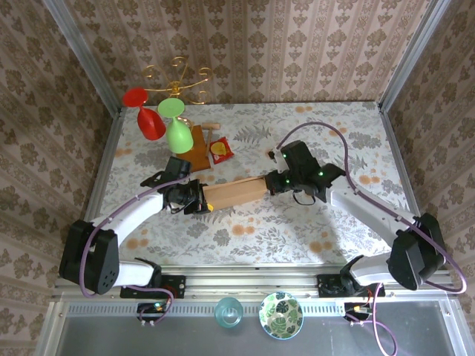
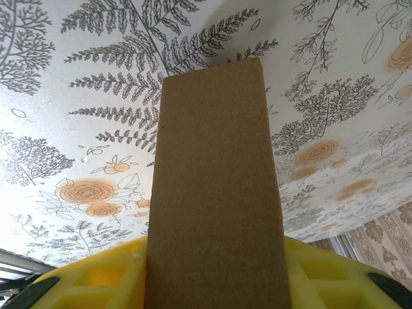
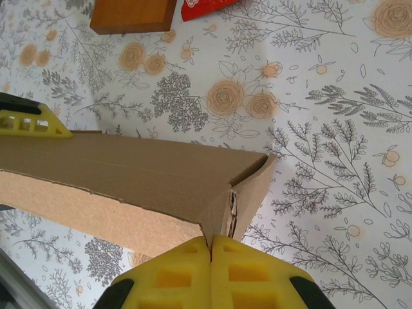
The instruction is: Fold the paper box
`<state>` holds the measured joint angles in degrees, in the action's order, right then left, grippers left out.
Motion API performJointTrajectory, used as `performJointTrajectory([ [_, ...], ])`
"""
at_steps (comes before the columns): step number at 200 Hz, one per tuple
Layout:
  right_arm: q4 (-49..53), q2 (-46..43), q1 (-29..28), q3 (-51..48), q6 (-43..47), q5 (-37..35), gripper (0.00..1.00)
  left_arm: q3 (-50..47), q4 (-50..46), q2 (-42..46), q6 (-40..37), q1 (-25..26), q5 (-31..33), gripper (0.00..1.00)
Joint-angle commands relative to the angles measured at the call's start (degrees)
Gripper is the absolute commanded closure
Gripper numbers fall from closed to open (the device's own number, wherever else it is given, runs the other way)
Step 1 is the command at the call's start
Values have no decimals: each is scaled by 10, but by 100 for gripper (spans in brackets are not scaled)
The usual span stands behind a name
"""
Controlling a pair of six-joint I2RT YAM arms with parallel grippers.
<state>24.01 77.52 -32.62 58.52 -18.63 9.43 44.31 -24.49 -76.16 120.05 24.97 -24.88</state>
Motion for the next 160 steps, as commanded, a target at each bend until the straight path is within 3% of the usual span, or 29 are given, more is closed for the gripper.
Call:
performJointTrajectory([
  [1, -28, -13, -7, -54, -7, -30, 100, -25, -43, -15, 108, -3, 56, 93],
  [87, -156, -56, -43, -188, 47, -88, 100, -32, -29, -21, 117, -6, 54, 95],
  [160, -138, -49, -52, -217, 58, -134, 100, -38, -15, -30, 124, -12, 53, 98],
])
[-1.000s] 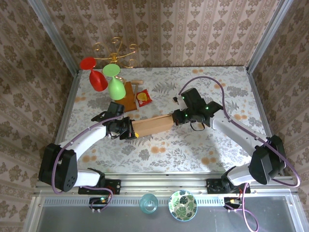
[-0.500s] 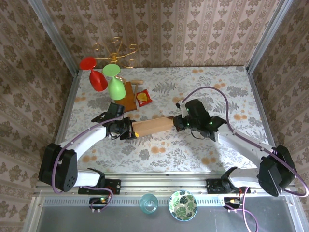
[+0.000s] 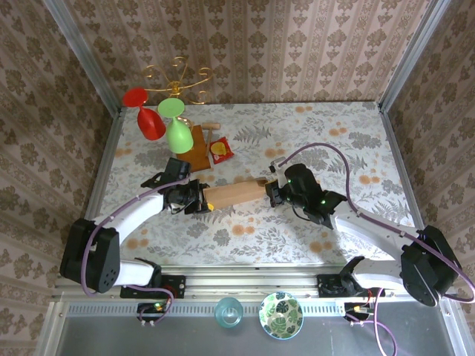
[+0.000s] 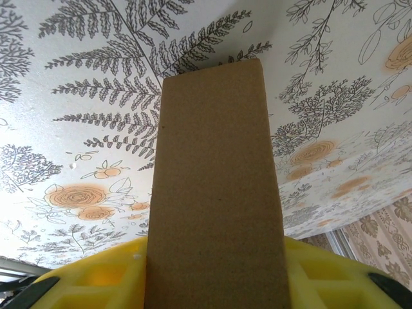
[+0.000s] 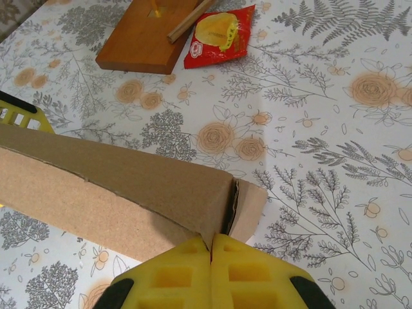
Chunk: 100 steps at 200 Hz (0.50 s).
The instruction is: Fold the paper box
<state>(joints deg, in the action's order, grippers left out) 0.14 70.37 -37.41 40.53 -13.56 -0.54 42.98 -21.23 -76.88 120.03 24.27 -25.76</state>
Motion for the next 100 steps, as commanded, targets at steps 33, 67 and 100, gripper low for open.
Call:
performJointTrajectory([
  [33, 126, -1, -4, -32, 0, -57, 95, -30, -48, -20, 130, -9, 67, 100],
  [67, 154, -37, -4, -18, -14, -72, 81, -31, -50, -20, 132, -9, 69, 100],
  [100, 194, -66, -4, 7, -38, -67, 67, -30, -51, -23, 131, -10, 73, 100],
])
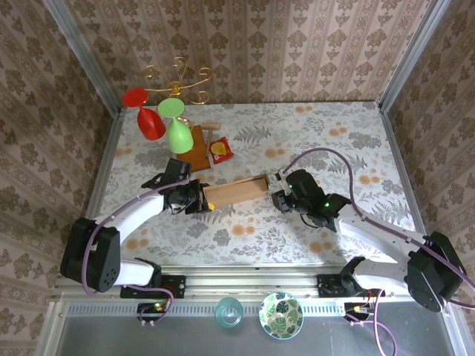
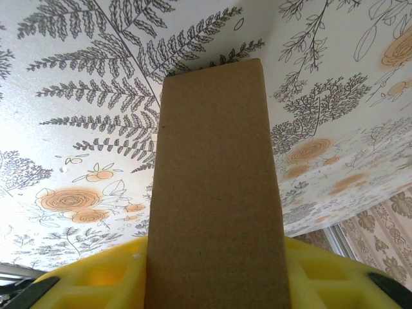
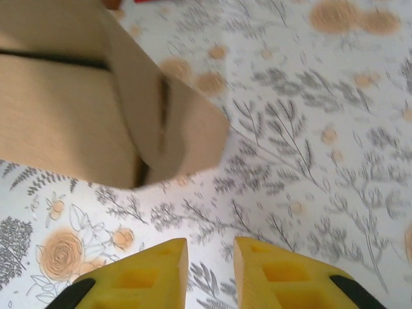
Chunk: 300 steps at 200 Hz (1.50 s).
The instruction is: Fold the paper box
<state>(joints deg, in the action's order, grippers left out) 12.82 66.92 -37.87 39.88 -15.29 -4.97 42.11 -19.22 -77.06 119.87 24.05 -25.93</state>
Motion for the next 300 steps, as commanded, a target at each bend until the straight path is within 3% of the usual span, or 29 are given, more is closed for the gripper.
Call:
performJointTrajectory([
  [1, 68, -33, 1, 15, -21, -22, 67, -22, -71, -21, 133, -8, 74, 100],
  [68, 80, -87, 17, 59, -97, -25, 57, -19, -68, -26, 130, -10, 76, 100],
  [95, 100, -16, 71, 148, -203, 50, 54, -20, -69, -24, 130, -10, 76, 100],
  [132, 132, 86, 110, 237, -431, 179, 53, -21, -67, -24, 129, -11, 77, 100],
  [159, 170, 124, 121, 284, -502, 214, 52, -24, -66, -24, 130, -12, 78, 100],
  [213, 260, 208, 138, 354, -522, 290, 55, -25, -63, -24, 129, -14, 79, 100],
  [300, 280, 218, 131, 351, -512, 318, 60, -20, -62, -28, 131, -14, 81, 100],
])
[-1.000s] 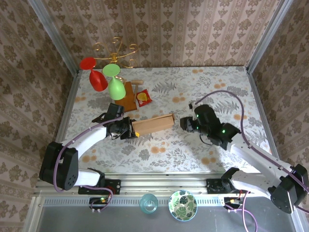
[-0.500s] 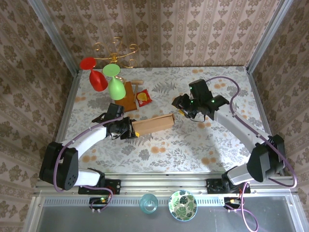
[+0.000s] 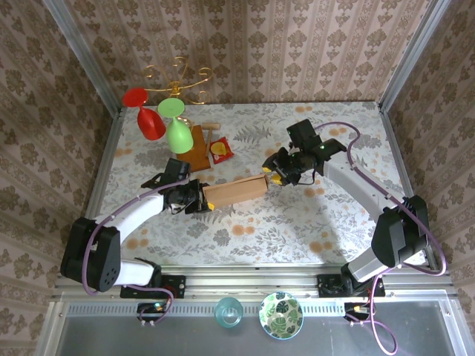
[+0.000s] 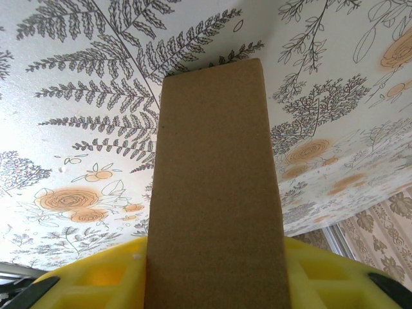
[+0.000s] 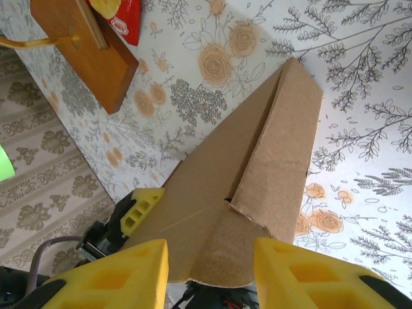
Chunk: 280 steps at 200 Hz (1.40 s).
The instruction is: Fold the paper box
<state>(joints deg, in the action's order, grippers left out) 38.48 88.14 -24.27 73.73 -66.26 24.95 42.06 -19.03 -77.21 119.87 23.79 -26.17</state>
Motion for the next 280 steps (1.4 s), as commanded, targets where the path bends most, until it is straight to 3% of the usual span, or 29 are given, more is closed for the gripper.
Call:
performJointTrajectory([
  [1, 23, 6, -5, 13, -2, 18, 60, -20, -64, -26, 130, -11, 83, 100],
  [193, -2, 14, -19, -17, 7, 16, 73, -27, -54, -34, 132, -19, 78, 100],
  [280, 0, 25, -27, -28, 75, -30, 78, -38, -39, -48, 132, -28, 71, 100],
])
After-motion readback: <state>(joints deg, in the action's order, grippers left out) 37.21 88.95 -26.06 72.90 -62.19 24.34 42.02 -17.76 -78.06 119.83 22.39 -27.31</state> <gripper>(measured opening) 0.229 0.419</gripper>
